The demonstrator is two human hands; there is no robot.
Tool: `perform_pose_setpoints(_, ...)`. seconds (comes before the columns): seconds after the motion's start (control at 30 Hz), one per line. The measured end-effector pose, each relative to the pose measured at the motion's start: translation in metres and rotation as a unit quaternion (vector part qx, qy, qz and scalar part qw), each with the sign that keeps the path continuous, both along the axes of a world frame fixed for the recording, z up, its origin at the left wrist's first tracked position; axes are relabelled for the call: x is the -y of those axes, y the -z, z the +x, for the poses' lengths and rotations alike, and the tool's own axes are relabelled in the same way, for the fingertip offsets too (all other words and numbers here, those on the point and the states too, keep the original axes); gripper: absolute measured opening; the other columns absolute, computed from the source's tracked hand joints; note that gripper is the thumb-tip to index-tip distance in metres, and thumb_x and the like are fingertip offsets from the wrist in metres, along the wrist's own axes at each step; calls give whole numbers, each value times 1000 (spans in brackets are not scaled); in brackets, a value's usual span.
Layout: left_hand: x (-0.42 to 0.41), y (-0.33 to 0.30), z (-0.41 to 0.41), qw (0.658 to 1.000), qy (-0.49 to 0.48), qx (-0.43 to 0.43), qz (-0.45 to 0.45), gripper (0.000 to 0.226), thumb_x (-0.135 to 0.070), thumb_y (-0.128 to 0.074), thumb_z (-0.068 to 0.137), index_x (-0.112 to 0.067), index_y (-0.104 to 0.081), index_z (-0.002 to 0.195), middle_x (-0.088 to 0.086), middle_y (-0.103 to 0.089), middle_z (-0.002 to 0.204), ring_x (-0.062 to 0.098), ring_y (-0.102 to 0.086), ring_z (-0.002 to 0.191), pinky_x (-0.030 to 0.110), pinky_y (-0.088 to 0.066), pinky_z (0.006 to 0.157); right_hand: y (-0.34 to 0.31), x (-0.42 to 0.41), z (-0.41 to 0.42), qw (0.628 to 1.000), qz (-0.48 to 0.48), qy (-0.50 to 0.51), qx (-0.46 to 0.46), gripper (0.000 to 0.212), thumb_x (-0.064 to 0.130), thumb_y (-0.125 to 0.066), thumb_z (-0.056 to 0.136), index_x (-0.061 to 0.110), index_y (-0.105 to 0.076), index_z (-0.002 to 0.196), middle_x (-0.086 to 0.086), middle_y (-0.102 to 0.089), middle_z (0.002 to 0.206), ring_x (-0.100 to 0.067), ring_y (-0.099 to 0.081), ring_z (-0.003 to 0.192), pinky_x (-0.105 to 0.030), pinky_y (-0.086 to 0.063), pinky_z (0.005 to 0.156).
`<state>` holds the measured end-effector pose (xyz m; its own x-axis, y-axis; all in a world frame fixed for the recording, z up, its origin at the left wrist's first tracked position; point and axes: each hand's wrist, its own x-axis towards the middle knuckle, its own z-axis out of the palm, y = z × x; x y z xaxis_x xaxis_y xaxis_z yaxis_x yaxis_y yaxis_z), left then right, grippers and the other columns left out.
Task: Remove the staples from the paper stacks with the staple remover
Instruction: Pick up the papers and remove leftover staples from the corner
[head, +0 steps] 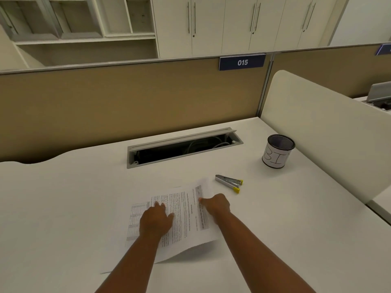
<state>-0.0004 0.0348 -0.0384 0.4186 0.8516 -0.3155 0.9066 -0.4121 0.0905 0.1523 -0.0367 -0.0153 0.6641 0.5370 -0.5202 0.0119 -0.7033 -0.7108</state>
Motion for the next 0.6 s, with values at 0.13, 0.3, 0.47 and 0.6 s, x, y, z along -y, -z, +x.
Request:
perform_pose_setpoints(0.13, 10, -9, 5, 997, -42, 64, 31, 44, -39, -33, 96, -7, -56, 116, 10, -59, 126, 23, -58, 111, 30, -47, 89, -23, 2, 13, 992, -8, -77, 102, 51, 31, -70, 79, 6, -55, 120, -11, -64, 118, -26, -61, 106, -33, -49, 86)
perform_pose_setpoints(0.3, 12, -27, 1, 944, -131, 292, 84, 36, -28, -35, 97, -9, -59, 116, 12, -65, 117, 24, -62, 99, 31, -48, 81, -63, 6, 32, 972, 45, -193, 127, 23, 27, -73, 76, 9, -61, 68, -6, -60, 74, -19, -58, 70, -21, -43, 57)
perform_pose_setpoints(0.47, 3, -52, 7, 852, -138, 492, -112, 36, -35, -41, 95, -17, -55, 124, 9, -57, 128, 32, -51, 121, 42, -43, 99, -87, 17, 51, 936, 27, -333, 112, 29, 27, -71, 78, 9, -69, 100, -9, -70, 96, -19, -63, 76, -26, -53, 72)
perform_pose_setpoints(0.6, 2, -66, 12, 763, -131, 585, -243, 23, -35, -60, 84, -20, -71, 70, -1, -70, 67, 21, -64, 67, 23, -54, 55, -90, 17, 58, 901, -5, -409, 146, 29, 29, -71, 77, 11, -69, 100, -2, -65, 85, -17, -59, 75, -21, -45, 64)
